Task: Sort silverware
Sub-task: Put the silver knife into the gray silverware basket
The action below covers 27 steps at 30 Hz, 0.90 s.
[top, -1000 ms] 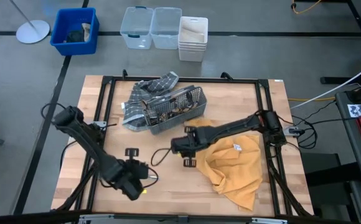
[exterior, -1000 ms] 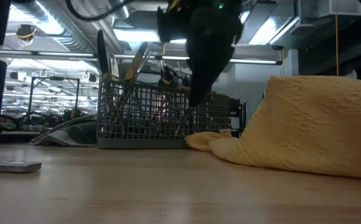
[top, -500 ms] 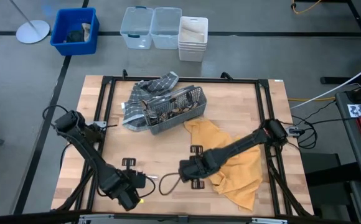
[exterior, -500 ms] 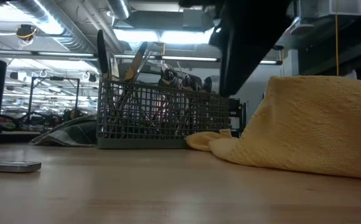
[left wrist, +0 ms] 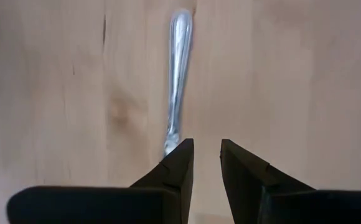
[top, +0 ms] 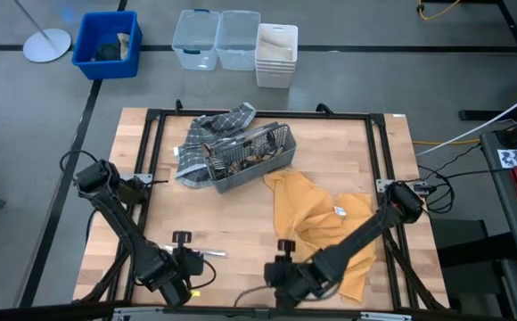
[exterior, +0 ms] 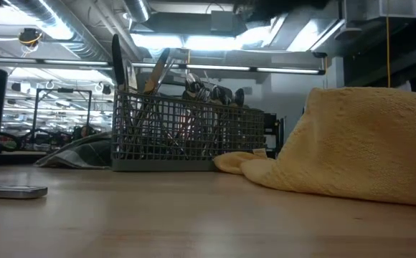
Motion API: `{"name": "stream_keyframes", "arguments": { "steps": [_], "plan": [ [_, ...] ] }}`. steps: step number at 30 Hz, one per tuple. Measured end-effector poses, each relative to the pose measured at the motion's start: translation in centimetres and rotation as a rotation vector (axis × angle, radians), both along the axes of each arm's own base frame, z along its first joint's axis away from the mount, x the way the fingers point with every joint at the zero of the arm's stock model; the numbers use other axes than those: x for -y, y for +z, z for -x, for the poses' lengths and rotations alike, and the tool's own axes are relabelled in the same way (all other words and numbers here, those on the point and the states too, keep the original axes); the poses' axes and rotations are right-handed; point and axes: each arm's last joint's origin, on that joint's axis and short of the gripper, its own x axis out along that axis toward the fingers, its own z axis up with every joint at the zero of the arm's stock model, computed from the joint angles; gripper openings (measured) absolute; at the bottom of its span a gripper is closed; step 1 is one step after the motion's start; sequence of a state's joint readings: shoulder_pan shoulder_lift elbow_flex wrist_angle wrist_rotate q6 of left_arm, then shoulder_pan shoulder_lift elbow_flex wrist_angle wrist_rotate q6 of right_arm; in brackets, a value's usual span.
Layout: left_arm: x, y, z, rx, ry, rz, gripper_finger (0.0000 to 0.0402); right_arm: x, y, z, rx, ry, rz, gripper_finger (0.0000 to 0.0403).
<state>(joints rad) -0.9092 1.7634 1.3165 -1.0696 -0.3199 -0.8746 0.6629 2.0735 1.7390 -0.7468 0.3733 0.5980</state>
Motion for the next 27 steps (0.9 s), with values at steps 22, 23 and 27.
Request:
{"name": "stream_keyframes", "arguments": {
  "steps": [22,23,27],
  "plan": [
    [-3.5,-5.1,3.5,0.175,0.06,0.08,0.007,-3.8,1.6,0.3,0.229,0.058,-0.172,0.012],
    [-3.6,-5.3,3.6,0.177,0.061,0.08,0.007,-3.8,1.6,0.3,0.229,0.058,-0.172,0.012],
    [-3.7,-6.2,3.7,0.192,0.039,0.098,0.007,-3.8,1.6,0.3,0.229,0.058,-0.172,0.012]
  ]
}}
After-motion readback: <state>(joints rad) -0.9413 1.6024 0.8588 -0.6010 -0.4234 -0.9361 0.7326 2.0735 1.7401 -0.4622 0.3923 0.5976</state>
